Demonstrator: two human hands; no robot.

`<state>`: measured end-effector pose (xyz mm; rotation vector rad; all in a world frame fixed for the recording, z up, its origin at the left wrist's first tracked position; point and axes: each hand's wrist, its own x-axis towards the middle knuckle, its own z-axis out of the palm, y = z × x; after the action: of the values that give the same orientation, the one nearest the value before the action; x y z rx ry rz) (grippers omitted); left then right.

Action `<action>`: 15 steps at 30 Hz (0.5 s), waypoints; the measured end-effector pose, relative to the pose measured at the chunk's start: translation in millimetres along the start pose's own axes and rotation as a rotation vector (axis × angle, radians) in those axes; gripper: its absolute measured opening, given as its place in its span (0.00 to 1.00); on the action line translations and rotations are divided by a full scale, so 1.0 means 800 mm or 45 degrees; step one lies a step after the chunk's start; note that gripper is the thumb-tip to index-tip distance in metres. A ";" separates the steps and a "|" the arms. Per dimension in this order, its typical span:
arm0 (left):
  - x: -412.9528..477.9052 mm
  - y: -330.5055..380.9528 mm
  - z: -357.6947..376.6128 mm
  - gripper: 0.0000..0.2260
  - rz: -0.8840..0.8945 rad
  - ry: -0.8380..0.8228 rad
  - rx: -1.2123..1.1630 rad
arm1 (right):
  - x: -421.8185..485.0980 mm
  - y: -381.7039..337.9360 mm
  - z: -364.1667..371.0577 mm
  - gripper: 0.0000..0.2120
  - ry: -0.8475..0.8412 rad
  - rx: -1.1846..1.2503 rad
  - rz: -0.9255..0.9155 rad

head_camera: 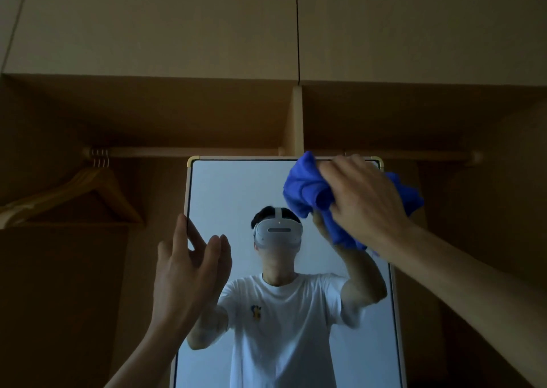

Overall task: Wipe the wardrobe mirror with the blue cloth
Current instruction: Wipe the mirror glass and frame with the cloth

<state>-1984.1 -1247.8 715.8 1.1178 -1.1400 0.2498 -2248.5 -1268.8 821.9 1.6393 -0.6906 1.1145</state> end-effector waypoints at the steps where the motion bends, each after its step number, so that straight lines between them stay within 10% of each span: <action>1: 0.000 -0.001 0.002 0.38 0.008 0.025 0.034 | 0.007 0.012 -0.003 0.17 0.005 -0.020 0.027; 15: -0.012 0.007 0.009 0.37 -0.068 0.045 0.071 | -0.051 0.020 -0.003 0.14 -0.094 0.164 -0.014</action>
<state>-1996.8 -1247.6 711.1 1.1867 -1.0759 0.2603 -2279.8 -1275.1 791.7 1.7990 -0.6677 1.1145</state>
